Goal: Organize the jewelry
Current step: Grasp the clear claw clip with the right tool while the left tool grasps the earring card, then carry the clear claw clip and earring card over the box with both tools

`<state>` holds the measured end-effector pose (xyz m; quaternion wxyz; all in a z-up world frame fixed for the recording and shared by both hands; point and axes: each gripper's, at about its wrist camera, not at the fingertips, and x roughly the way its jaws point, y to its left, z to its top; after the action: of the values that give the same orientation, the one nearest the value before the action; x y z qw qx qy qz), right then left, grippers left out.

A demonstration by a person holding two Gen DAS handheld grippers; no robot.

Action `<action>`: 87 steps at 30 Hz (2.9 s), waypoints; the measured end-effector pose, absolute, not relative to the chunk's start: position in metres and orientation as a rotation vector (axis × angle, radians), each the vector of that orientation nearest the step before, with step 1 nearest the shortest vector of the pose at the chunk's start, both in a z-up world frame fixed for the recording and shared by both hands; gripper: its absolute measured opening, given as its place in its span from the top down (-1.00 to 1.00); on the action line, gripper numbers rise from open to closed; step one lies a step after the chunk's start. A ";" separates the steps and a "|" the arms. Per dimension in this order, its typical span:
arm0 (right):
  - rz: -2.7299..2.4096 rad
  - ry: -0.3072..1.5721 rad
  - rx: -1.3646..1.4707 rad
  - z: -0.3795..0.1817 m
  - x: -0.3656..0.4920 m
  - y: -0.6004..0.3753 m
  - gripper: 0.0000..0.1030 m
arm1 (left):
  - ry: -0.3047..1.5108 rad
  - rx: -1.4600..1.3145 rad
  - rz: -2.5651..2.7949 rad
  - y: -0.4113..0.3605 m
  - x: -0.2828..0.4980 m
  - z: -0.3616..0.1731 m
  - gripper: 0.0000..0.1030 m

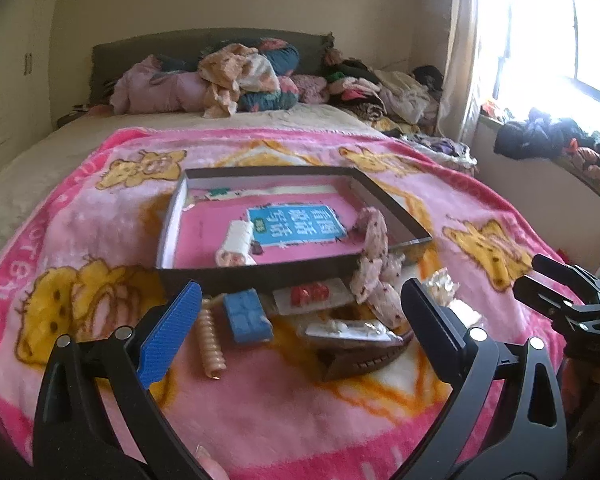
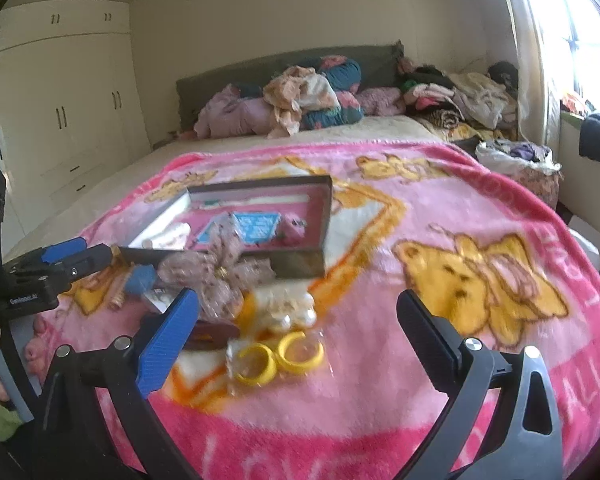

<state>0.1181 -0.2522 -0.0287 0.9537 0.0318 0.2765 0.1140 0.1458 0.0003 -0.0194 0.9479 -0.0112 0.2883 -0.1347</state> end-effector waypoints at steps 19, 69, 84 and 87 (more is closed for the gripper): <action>0.272 0.688 0.060 -0.070 0.155 -0.260 -0.87 | 0.757 0.020 -0.349 -0.033 0.175 -0.075 -0.77; 0.457 0.670 0.124 -0.028 0.190 -0.221 0.18 | 0.645 -0.131 -0.331 0.026 0.188 -0.021 -0.15; 0.440 0.630 0.106 -0.007 0.233 -0.203 0.18 | 0.609 -0.149 -0.267 0.047 0.222 -0.007 -0.15; 0.426 0.630 0.108 -0.008 0.242 -0.204 0.18 | 0.609 -0.139 -0.268 0.043 0.235 -0.007 -0.15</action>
<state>0.2423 -0.2044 -0.0076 0.9271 0.0526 0.3074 0.2079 0.2346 0.0428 -0.0074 0.9429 -0.0680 0.2986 -0.1313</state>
